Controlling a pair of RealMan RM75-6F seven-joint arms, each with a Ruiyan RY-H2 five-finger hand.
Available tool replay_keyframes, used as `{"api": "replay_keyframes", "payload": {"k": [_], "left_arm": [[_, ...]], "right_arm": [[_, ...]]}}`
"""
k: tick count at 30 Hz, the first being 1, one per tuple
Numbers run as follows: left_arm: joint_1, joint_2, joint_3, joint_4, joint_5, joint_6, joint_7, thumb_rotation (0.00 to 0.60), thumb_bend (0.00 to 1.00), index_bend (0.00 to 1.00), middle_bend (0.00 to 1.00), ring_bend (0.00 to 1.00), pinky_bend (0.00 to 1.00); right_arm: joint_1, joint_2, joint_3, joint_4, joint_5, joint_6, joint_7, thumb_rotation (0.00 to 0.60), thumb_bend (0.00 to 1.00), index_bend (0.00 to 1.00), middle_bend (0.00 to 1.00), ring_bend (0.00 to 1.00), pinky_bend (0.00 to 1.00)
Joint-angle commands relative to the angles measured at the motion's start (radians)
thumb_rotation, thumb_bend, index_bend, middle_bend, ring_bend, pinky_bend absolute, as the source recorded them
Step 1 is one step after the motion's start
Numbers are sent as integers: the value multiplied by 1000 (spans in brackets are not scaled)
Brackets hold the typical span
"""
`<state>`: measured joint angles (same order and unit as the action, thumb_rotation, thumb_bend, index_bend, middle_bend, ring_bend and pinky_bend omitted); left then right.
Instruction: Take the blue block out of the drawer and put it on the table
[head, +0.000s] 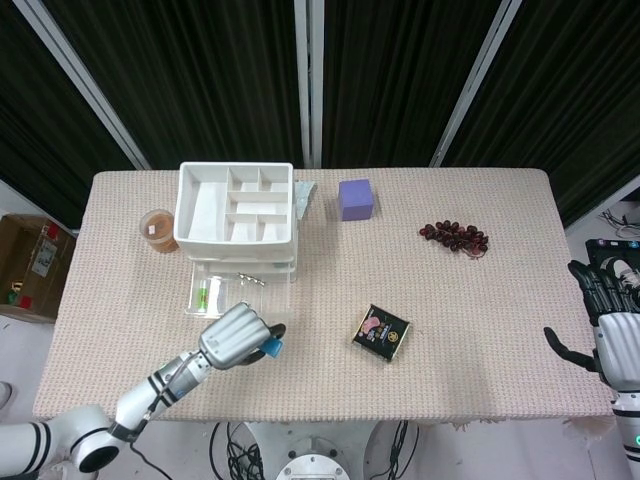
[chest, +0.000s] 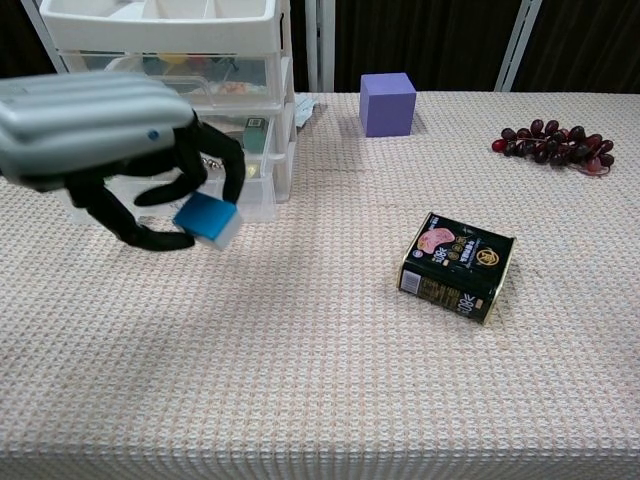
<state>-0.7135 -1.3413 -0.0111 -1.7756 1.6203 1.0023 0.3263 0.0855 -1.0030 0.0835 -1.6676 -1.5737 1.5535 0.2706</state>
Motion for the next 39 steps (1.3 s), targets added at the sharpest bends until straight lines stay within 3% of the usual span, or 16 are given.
{"api": "replay_keyframes", "payload": {"k": [1,5,9,11,16,20,23,26,27,31,33,39], "left_arm": [[-36,-65,5,56,-15,-66,50,600,359,525,817,917,1000],[-55,-106,4,91,-66,-128,97,600,353,505,810,912,1000],[-58,-138,-6,106,-126,-150,135,600,251,346,790,900,1000],[-51,-141,-10,98,-136,-136,133,600,223,312,780,895,1000],[1,-77,-20,22,-110,-11,108,600,161,295,737,879,1000],[98,45,-53,-61,-92,188,14,600,127,295,709,848,1000],[167,131,-86,-72,-152,289,-45,600,116,304,660,775,983],[218,230,-105,-60,-269,300,-105,559,96,315,546,607,760],[236,258,-108,-41,-314,296,-127,513,86,312,475,516,626],[305,308,-90,53,-398,306,-163,431,72,288,290,306,328],[351,314,-68,96,-396,333,-196,428,72,282,254,266,278],[479,292,-9,126,-333,455,-266,431,73,281,251,263,267]], "right_arm": [[-5,4,-1,-1,-1,6,2,600,225,0,66,0,0],[-9,8,-3,-2,-4,12,2,600,225,0,67,0,0],[-10,10,-4,-4,-4,12,3,600,226,0,67,0,0],[-10,10,-4,-3,-5,11,3,600,225,0,67,0,0],[-12,13,-2,-6,-7,18,4,600,226,0,67,0,0],[-12,16,-9,-6,-14,11,7,600,225,0,67,0,0],[-9,18,-12,-3,-17,3,24,600,226,0,67,0,0],[1,18,-14,8,-20,-14,35,600,227,0,70,0,0],[10,19,-17,14,-23,-31,39,600,231,0,70,0,0],[37,21,-17,30,-19,-79,37,600,246,0,56,0,0],[43,13,-10,39,-7,-84,38,600,257,0,44,0,0],[33,-28,0,64,17,-60,23,600,278,0,18,0,0]]}}
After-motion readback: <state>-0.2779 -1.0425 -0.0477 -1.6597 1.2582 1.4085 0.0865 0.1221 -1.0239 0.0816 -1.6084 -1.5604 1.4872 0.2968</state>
